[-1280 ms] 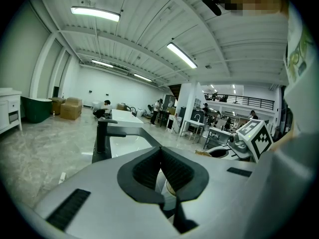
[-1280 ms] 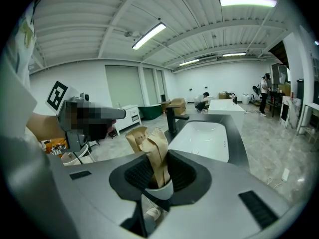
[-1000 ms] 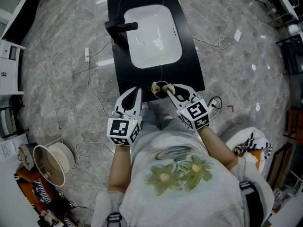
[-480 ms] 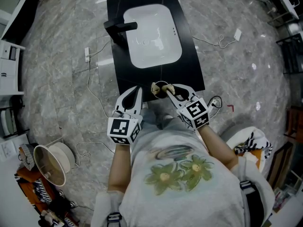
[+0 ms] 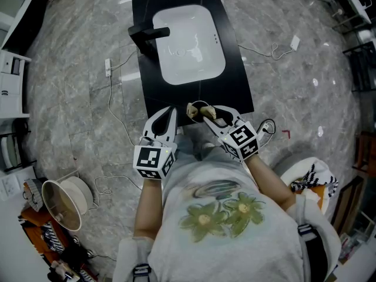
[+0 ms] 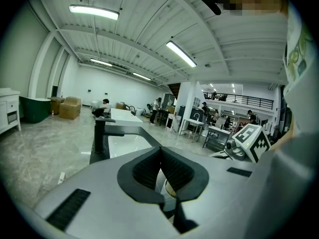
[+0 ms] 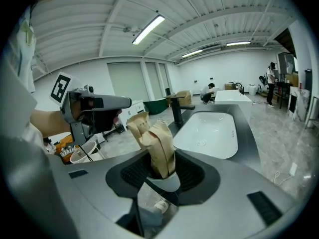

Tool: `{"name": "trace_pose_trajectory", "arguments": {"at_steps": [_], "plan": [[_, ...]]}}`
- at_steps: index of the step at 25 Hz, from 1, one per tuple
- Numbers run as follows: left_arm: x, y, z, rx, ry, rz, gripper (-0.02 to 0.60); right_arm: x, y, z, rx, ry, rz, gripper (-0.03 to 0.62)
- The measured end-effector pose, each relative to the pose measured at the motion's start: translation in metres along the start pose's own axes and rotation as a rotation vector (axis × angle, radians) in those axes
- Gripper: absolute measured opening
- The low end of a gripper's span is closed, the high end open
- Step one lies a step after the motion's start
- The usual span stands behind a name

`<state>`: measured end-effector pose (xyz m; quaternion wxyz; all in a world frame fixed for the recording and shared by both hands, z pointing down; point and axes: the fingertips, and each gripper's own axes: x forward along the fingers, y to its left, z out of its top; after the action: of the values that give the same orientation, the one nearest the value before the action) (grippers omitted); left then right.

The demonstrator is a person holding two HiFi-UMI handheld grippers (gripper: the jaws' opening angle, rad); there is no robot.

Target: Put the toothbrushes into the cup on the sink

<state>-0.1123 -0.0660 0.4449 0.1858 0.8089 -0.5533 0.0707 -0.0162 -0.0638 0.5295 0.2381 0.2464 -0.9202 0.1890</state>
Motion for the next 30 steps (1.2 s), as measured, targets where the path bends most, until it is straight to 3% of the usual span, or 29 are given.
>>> {"name": "trace_pose_trajectory", "arguments": {"at_steps": [8, 30], "plan": [[-0.001, -0.001, 0.000, 0.001, -0.002, 0.006, 0.018, -0.003, -0.001, -0.002, 0.006, 0.002, -0.008, 0.176], [-0.010, -0.021, -0.008, 0.014, 0.001, -0.008, 0.018, -0.037, 0.002, 0.002, 0.033, -0.076, -0.035, 0.171]]}}
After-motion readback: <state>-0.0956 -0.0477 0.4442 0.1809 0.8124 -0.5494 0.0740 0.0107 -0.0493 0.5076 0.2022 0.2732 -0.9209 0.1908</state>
